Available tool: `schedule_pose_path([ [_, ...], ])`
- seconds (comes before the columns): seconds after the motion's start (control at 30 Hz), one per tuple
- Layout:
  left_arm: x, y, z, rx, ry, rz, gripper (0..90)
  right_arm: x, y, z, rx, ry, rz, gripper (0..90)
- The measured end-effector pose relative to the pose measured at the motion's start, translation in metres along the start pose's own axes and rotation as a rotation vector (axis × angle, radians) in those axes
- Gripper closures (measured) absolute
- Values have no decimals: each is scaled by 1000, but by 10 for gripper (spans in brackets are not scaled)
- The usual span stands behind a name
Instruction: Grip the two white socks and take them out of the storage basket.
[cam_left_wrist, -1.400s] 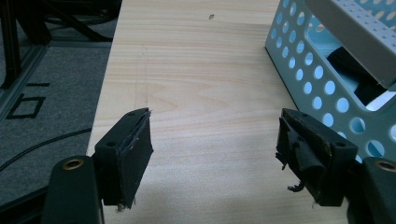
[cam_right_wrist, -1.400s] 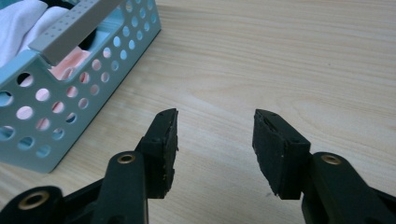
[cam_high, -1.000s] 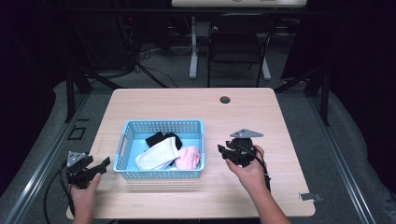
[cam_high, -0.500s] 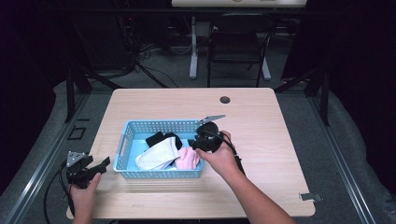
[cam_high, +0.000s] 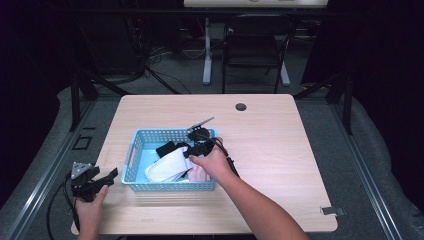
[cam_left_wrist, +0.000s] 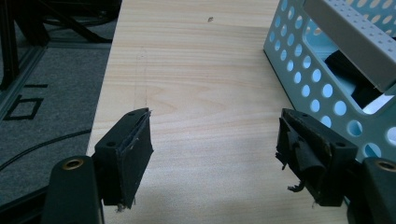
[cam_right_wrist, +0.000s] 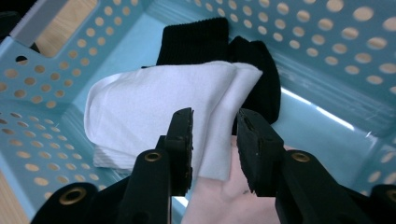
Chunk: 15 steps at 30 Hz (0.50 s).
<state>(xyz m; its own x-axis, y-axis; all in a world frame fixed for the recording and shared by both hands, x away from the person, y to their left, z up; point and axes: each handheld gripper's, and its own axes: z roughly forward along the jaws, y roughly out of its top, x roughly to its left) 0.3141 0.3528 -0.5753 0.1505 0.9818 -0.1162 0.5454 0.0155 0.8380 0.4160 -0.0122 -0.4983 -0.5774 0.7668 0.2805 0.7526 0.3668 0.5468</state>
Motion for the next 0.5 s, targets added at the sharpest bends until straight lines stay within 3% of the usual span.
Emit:
schedule_pose_path([
  [0.2,0,0,0,-4,-1,1,265,1,5,18,55,19,42,696],
  [0.5,0,0,0,-3,-1,1,264,9,15,34,130,-13,26,687],
])
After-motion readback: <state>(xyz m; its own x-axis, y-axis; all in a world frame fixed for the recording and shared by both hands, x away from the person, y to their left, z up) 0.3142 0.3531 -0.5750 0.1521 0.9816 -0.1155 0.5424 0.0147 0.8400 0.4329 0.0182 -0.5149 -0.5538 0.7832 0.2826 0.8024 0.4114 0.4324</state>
